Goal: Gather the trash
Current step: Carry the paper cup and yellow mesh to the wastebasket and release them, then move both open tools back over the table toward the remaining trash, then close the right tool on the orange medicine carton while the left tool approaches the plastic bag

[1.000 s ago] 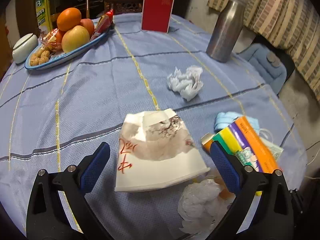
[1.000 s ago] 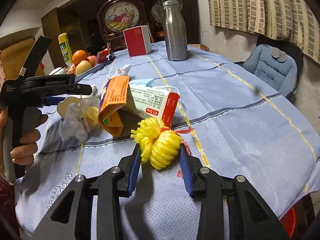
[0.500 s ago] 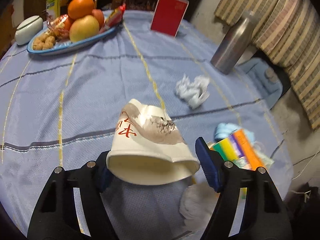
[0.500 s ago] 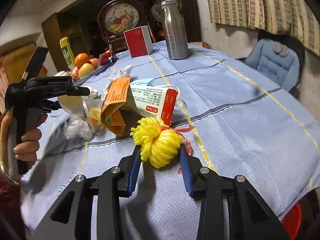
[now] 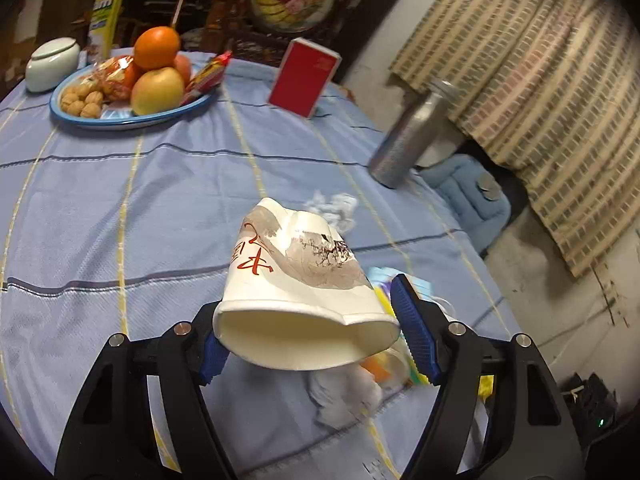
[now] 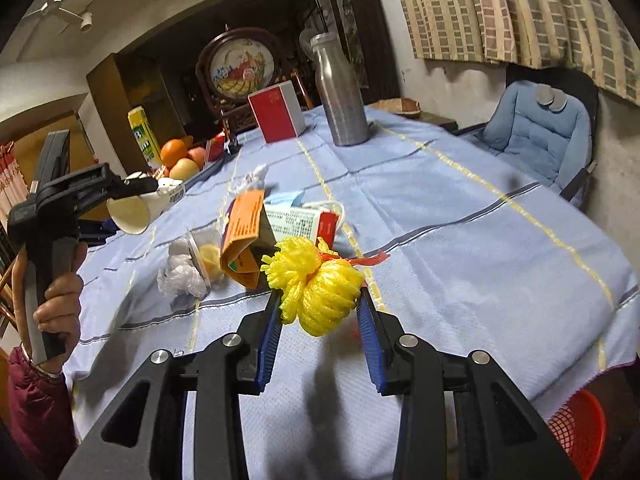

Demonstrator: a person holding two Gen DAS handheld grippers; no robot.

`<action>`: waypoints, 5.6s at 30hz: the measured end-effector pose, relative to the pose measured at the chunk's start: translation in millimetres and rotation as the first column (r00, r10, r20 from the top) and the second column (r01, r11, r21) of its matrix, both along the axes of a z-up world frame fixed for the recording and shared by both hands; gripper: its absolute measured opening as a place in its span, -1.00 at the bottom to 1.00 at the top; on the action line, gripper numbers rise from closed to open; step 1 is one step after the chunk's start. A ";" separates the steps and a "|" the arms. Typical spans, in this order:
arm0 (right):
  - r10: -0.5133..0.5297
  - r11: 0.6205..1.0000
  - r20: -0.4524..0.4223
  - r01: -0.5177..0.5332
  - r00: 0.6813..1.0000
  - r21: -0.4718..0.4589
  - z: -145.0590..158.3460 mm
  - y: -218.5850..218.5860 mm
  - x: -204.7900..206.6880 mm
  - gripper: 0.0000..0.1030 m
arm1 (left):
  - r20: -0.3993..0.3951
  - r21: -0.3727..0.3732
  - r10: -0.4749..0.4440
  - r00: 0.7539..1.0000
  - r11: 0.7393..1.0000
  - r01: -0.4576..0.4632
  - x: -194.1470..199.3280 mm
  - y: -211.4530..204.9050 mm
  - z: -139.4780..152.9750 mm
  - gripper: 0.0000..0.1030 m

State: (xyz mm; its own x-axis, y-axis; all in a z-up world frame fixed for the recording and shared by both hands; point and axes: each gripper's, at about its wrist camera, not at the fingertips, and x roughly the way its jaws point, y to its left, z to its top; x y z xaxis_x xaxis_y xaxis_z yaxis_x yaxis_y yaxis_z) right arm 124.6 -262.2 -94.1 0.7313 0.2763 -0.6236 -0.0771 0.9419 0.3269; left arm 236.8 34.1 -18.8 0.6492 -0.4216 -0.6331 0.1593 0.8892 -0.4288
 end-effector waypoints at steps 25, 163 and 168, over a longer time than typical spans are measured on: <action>-0.404 0.913 -0.257 0.370 0.878 -0.172 -83.2 -186.9 -122.8 0.16 | 0.061 -0.016 -0.389 0.919 0.920 0.391 -94.9 -144.0 12.1 0.38; 0.097 0.993 -0.088 -0.090 0.991 0.077 -26.1 24.9 5.2 -0.17 | -0.147 0.441 0.063 0.987 0.897 0.009 16.9 -22.7 -74.0 0.89; 0.102 0.992 -0.075 -0.096 0.992 0.080 -30.5 23.8 7.0 -0.18 | -0.148 0.441 0.062 0.987 0.897 0.010 17.3 -22.8 -73.9 0.89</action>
State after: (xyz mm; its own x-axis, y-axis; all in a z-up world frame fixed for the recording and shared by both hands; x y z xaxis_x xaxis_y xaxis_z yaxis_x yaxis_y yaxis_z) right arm 131.6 -238.4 -124.6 0.6474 0.3936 -0.6526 -0.1397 0.9031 0.4061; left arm 254.1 11.3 -92.6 0.5351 -0.0613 -0.8425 0.0970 0.9952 -0.0108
